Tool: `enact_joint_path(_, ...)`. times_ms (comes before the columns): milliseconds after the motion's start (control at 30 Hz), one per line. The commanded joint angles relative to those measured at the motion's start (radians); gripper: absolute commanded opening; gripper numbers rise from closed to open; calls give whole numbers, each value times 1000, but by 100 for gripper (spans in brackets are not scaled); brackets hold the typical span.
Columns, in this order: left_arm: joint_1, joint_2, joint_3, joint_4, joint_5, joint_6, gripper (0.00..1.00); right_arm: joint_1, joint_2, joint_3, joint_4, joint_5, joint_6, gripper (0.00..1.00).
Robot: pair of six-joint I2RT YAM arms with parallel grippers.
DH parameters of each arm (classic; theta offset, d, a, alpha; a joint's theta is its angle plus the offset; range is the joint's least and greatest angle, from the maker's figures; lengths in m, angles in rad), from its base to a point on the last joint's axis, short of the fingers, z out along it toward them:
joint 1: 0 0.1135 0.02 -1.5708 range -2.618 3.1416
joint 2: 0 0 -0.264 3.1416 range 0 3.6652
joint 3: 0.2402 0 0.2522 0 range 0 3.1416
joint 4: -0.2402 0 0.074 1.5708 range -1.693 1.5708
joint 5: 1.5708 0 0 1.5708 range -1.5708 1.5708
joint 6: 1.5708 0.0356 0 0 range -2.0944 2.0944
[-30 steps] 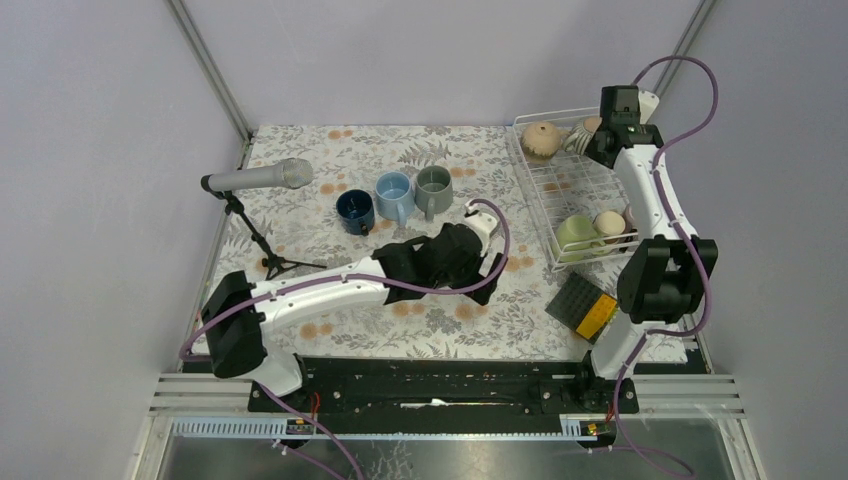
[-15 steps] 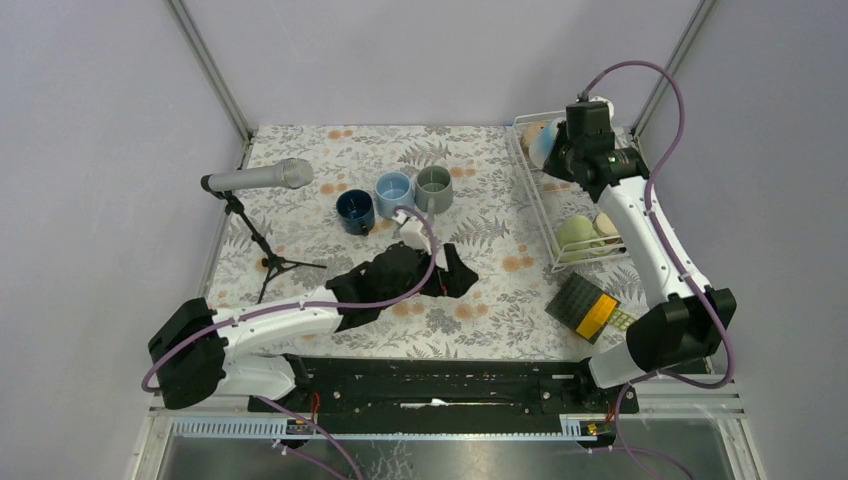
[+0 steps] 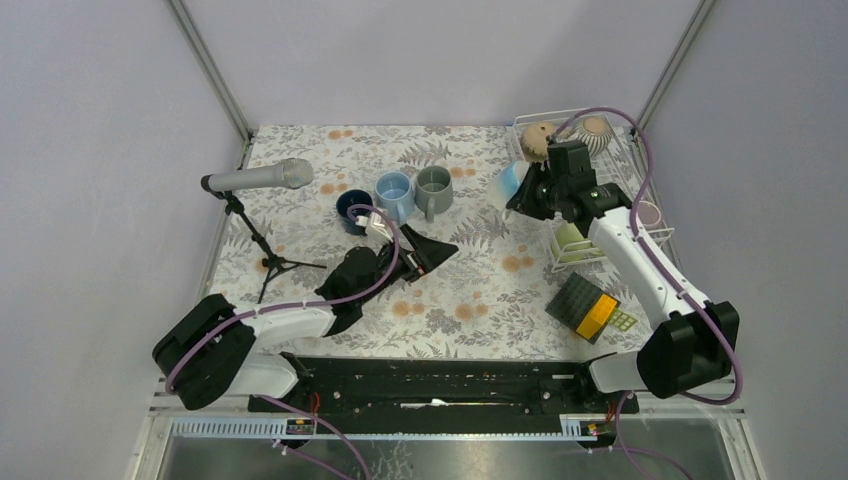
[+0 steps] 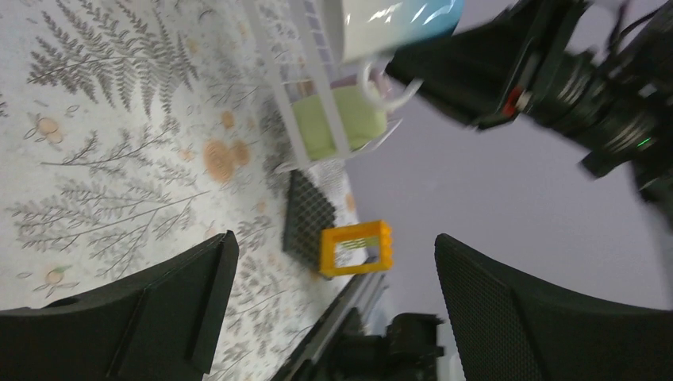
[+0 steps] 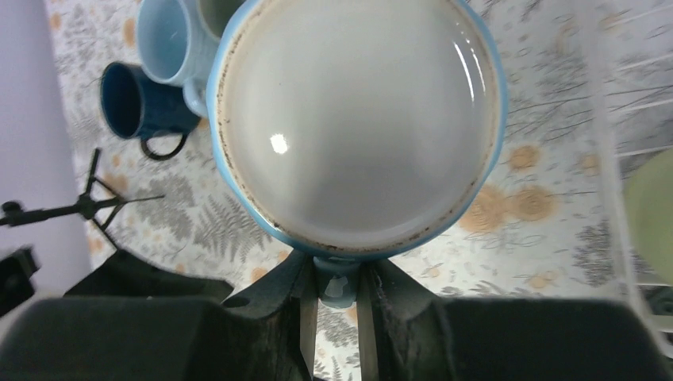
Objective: Unload the cups from the dish rack
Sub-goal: Place the cup at the center of the board.
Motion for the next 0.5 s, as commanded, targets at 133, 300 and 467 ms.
enact_joint_path(133, 101, 194, -38, 508, 142, -279, 99, 15, -112, -96, 254, -253, 142, 0)
enact_joint_path(300, 107, 306, -8, 646, 167, -369, 98, 19, -119, -136, 295, -343, 181, 0)
enact_joint_path(467, 106, 326, 31, 663, 160, -387, 96, 22, -125, -170, 325, -379, 208, 0)
